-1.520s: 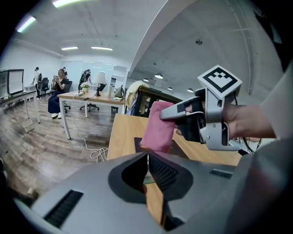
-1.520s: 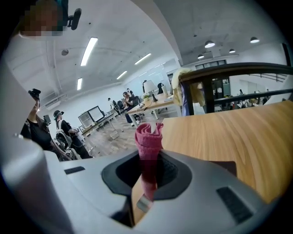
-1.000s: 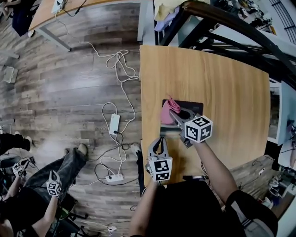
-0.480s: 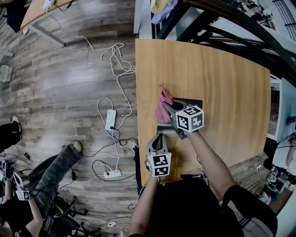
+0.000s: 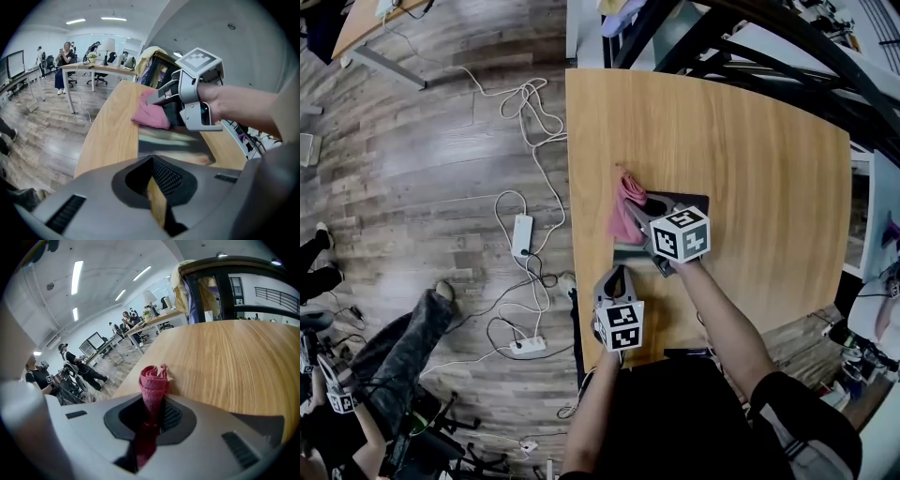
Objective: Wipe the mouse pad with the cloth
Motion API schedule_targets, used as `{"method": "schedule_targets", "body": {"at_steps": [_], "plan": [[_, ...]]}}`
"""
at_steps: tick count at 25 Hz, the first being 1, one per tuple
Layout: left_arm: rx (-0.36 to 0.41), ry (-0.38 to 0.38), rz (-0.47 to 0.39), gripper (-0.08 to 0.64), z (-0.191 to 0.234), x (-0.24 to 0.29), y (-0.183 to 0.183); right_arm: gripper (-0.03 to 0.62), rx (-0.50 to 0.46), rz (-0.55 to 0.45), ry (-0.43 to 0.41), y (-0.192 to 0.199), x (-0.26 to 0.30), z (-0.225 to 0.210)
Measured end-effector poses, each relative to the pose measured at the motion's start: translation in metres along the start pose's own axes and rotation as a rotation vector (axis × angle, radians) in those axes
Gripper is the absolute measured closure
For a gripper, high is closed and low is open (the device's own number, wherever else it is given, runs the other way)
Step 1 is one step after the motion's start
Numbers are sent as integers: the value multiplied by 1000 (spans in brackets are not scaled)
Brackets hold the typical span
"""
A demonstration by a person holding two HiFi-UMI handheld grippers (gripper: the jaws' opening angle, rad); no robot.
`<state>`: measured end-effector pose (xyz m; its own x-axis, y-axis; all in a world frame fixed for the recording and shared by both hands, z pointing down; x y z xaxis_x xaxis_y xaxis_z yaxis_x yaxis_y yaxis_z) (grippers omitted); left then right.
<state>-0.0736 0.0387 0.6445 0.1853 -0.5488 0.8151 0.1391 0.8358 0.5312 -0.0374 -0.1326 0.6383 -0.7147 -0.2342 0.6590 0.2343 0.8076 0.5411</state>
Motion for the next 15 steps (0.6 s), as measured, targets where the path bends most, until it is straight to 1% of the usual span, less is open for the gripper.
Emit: {"method": "schedule_targets", "body": {"at_steps": [3,7,11,15], "plan": [[-11,-12,-14,537,0,0,-2,529,-9,0,6,0,-1,-1],[-33,-31,-10,537,-1,0,-3,529,-10,-1,14,1,-4,-6],[-27,-32,-4,537,-1,3,-4,529,-11,2,16,0,-3,-11],[-42,-30,4,537,0,1,-4,529,-8,3,23,0,-5,-11]]}}
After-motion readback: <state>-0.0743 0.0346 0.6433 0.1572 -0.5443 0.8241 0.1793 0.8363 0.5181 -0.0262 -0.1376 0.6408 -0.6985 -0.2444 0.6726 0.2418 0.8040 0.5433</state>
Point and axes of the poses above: the fingertips, and each gripper's own axes: x forward along the fingers, z to its left, y out of its underside, the point moved 3 cm from there along -x, backward along the fingers, and after that the axes turned 8 degrees about -y, right-handed, at the moved point
